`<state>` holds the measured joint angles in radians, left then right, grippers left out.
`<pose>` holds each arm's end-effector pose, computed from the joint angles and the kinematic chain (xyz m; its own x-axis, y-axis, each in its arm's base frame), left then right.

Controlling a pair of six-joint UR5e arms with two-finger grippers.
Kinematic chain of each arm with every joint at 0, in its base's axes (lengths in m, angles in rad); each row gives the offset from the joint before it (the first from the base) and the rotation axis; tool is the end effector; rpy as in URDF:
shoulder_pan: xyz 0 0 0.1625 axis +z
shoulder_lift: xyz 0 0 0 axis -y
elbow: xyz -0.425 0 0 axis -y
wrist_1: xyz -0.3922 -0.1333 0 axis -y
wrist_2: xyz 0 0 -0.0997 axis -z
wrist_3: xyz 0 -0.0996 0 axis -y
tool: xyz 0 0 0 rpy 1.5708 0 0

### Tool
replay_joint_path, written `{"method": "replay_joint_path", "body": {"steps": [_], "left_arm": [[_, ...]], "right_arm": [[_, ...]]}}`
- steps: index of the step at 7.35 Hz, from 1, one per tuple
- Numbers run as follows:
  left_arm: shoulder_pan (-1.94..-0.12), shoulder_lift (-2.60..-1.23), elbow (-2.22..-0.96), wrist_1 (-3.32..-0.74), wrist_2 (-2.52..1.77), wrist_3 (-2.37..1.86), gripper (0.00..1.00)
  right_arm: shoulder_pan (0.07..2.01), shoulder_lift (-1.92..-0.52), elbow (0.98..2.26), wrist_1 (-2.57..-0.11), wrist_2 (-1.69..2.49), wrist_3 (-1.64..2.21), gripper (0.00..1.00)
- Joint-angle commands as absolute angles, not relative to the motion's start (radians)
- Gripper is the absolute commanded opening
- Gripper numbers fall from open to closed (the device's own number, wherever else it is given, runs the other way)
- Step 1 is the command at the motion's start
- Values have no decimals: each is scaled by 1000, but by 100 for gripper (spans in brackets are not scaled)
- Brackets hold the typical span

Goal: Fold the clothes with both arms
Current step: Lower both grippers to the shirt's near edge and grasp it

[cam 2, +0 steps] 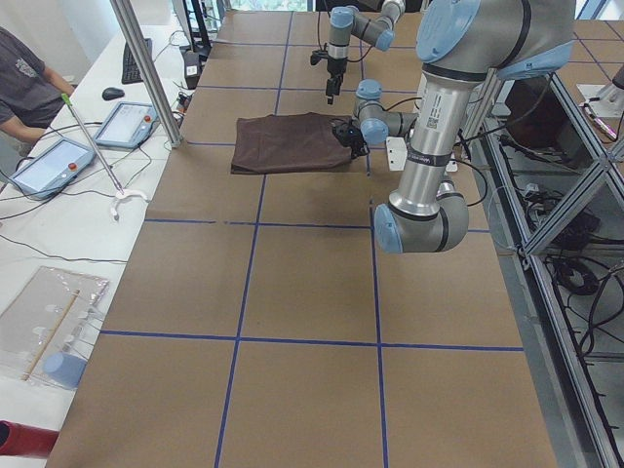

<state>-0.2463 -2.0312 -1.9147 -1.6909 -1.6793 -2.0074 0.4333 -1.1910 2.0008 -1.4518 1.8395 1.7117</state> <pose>0.5520 -0.2651 0.2408 0.4623 -0.5497 -0.6958 0.3907 0.8307 -0.3967 -0.4676 -0.3341 0.2509 0.5083 0.3843 0.7706 -0.2861 0.9194 -0.2699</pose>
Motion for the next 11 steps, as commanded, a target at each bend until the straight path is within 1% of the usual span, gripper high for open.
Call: {"method": "replay_joint_path", "body": {"steps": [1, 3, 5, 11], "left_arm": [[-247, -2033, -1917, -1687, -1678, -1991, 0], [-247, -2034, -1917, -1686, -1678, -1990, 0], [-247, -2034, -1919, -1687, -1678, -1990, 0], [-248, -2034, -1922, -1687, -1678, -1990, 0]], "right_arm": [[358, -1201, 1926, -1381, 1744, 1974, 100], [327, -1207, 1891, -1396, 1747, 2083, 100], [289, -1192, 1890, -1532, 1743, 2114, 100], [278, -1184, 1859, -1523, 1729, 2111, 100]]}}
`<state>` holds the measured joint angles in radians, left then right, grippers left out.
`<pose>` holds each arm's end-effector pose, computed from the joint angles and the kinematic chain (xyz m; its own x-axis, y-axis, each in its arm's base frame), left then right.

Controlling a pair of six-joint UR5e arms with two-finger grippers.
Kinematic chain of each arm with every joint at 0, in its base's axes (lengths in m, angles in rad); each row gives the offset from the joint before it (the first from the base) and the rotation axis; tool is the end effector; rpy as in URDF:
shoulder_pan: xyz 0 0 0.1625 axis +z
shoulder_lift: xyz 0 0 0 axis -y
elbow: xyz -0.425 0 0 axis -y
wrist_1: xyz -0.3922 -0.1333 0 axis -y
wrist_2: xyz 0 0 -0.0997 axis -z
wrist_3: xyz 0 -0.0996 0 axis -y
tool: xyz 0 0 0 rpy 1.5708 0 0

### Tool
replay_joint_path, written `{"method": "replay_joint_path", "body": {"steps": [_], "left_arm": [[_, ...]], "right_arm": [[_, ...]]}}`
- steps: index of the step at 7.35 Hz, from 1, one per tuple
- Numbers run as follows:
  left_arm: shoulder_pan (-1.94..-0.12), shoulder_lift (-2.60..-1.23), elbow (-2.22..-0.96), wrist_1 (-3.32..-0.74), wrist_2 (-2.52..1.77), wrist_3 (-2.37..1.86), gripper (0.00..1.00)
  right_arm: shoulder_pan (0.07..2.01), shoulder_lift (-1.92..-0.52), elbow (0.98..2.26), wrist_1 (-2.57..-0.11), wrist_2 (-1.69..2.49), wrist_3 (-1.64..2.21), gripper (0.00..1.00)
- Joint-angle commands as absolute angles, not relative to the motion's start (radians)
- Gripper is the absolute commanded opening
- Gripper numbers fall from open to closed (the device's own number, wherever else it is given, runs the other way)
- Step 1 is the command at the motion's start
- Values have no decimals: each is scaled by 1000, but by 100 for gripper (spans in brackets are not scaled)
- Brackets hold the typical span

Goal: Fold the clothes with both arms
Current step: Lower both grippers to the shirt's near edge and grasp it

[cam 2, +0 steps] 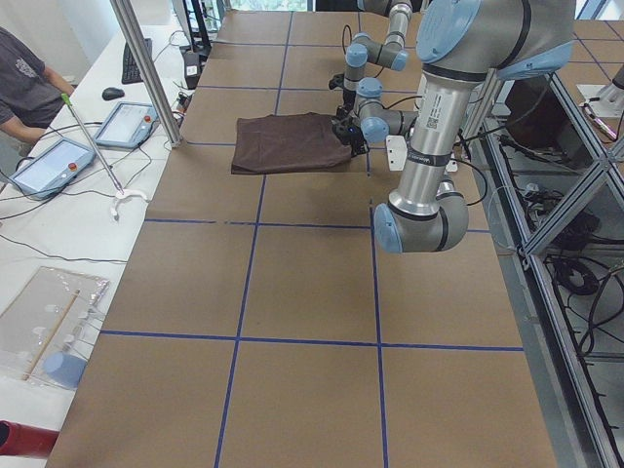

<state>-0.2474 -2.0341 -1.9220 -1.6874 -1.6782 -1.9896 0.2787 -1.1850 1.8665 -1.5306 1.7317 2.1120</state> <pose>0.5498 -0.2653 0.2365 0.4636 -0.5341 -0.7069 0.3816 0.8404 -0.3847 -0.5487 -0.2791 0.3171 0.5311 0.6809 0.5043 -0.5173 0.7319 -0.4434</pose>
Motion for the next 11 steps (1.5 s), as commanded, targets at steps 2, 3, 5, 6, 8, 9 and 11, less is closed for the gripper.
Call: {"method": "replay_joint_path", "body": {"steps": [2, 3, 5, 6, 8, 9, 11], "left_arm": [[-247, -2034, -1922, -1687, -1678, -1990, 0], [-248, -2034, -1924, -1687, -1678, -1990, 0], [-247, -2034, -1922, -1687, -1678, -1990, 0], [-247, -2034, -1924, -1687, -1678, -1990, 0], [-247, -2036, -1924, -1687, -1678, -1990, 0], [-247, -2036, -1924, -1687, -1678, -1990, 0], [-247, -2040, -1924, -1686, -1678, -1990, 0]], "right_arm": [[276, -1184, 1861, -1522, 1729, 2111, 100], [273, -1187, 1859, -1522, 1729, 2111, 100], [268, -1192, 1861, -1522, 1727, 2111, 100], [268, -1192, 1861, -1522, 1727, 2112, 100], [268, -1189, 1862, -1522, 1726, 2114, 70], [268, -1190, 1862, -1522, 1724, 2115, 38], [268, -1190, 1862, -1522, 1724, 2115, 15]]}}
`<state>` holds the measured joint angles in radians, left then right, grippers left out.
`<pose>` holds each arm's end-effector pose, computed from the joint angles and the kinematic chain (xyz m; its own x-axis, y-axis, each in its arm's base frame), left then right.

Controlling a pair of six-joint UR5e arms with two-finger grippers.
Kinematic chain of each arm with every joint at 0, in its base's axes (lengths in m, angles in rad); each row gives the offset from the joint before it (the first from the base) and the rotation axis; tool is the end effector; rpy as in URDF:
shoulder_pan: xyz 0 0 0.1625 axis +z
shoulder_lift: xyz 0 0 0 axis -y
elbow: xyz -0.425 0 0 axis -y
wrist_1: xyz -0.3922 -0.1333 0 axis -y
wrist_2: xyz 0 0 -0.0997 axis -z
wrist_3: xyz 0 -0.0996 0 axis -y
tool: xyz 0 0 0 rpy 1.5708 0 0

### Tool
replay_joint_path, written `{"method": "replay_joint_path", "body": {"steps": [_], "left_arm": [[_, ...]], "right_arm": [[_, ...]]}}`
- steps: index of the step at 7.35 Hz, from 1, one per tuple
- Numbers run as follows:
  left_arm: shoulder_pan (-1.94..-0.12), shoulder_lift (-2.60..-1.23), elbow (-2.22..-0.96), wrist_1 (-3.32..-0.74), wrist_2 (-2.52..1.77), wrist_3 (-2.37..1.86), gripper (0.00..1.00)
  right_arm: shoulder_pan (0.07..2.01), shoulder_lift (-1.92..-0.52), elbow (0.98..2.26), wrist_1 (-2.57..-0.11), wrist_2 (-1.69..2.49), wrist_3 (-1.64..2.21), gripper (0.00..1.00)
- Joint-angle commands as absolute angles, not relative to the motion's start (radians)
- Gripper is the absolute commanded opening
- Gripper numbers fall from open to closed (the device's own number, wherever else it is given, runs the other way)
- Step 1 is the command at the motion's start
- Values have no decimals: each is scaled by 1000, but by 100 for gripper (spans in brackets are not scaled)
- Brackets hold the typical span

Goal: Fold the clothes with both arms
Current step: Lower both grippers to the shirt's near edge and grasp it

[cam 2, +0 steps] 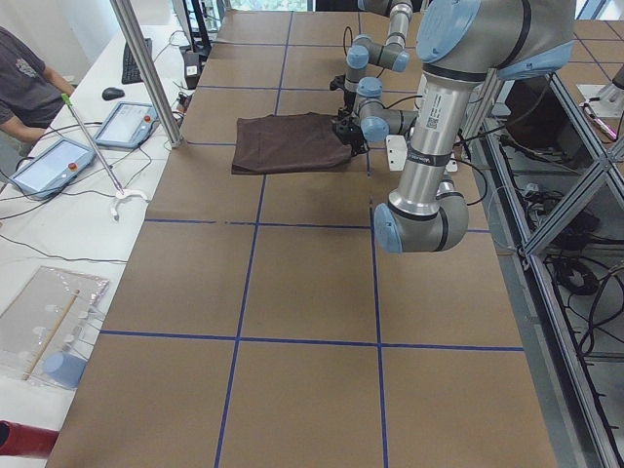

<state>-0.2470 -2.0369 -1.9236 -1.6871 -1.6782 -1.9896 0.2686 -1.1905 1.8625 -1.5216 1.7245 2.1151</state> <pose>0.5496 -0.2651 0.2343 0.4610 -0.5332 -0.7093 0.3798 0.8410 -0.3854 -0.5515 -0.2743 0.3211 0.5341 0.6778 0.5053 -0.5159 0.7348 -0.4403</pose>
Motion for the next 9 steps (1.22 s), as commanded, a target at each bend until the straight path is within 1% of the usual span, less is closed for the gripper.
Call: {"method": "replay_joint_path", "body": {"steps": [1, 2, 9], "left_arm": [[-247, -2042, -1924, -1686, -1678, -1990, 0], [-247, -2042, -1924, -1686, -1678, -1990, 0], [-249, -2045, -1924, -1683, -1678, -1990, 0]], "right_arm": [[270, -1187, 1867, -1522, 1726, 2115, 7], [273, -1186, 1868, -1523, 1726, 2115, 2], [288, -1178, 1871, -1534, 1729, 2114, 0]]}}
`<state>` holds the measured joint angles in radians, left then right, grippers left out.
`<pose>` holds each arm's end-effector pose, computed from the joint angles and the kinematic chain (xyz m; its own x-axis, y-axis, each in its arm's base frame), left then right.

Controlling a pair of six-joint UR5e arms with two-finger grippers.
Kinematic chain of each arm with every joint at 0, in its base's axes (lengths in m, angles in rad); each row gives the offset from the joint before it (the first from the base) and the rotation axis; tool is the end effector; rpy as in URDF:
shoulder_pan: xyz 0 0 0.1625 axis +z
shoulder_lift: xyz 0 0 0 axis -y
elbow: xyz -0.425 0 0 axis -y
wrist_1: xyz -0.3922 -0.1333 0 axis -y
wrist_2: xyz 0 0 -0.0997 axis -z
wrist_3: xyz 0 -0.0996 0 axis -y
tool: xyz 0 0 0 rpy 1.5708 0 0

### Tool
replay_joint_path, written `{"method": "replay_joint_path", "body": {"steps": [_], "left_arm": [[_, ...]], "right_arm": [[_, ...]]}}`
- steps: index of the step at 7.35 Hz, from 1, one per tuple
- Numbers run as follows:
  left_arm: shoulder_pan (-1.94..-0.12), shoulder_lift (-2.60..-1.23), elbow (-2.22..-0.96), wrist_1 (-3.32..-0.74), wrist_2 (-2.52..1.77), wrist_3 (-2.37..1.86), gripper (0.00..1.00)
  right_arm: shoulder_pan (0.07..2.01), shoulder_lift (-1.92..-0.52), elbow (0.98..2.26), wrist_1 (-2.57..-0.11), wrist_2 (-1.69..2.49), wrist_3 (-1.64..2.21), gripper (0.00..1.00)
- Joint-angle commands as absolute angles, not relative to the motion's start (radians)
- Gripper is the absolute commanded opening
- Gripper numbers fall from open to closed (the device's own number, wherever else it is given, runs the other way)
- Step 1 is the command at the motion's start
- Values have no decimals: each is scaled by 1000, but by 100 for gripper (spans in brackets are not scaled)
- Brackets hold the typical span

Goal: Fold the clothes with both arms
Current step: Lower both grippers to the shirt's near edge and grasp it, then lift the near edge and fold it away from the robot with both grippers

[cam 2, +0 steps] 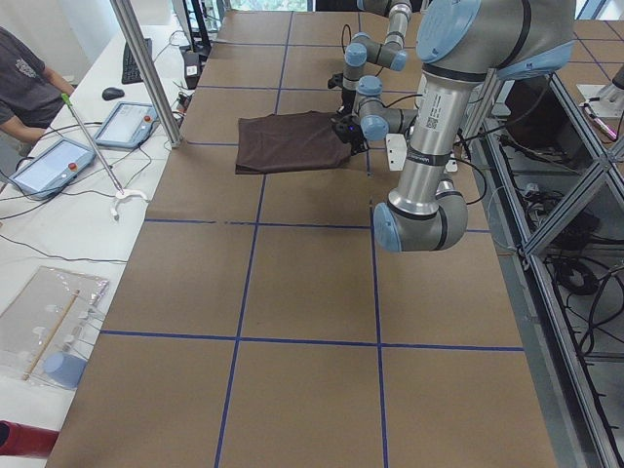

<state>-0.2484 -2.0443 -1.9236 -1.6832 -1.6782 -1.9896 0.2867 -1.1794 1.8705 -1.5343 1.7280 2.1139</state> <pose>0.5498 -0.2660 0.2304 0.4579 -0.5333 -0.7113 0.3796 0.8408 -0.3860 -0.5463 -0.2838 0.3125 0.5205 0.6856 0.5090 -0.5238 0.7271 -0.4438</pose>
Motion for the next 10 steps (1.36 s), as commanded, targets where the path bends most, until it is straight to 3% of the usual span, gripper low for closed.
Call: {"method": "replay_joint_path", "body": {"steps": [1, 3, 10], "left_arm": [[-249, -2049, -1924, -1683, -1678, -1990, 0], [-249, -2046, -1939, -1671, -1678, -1988, 0], [-139, -2033, -2189, -1415, -1677, -1983, 0]], "right_arm": [[290, -1175, 1871, -1534, 1729, 2112, 0], [295, -1170, 1919, -1534, 1729, 2112, 0], [210, -1215, 2092, -1522, 1767, 2099, 0]]}}
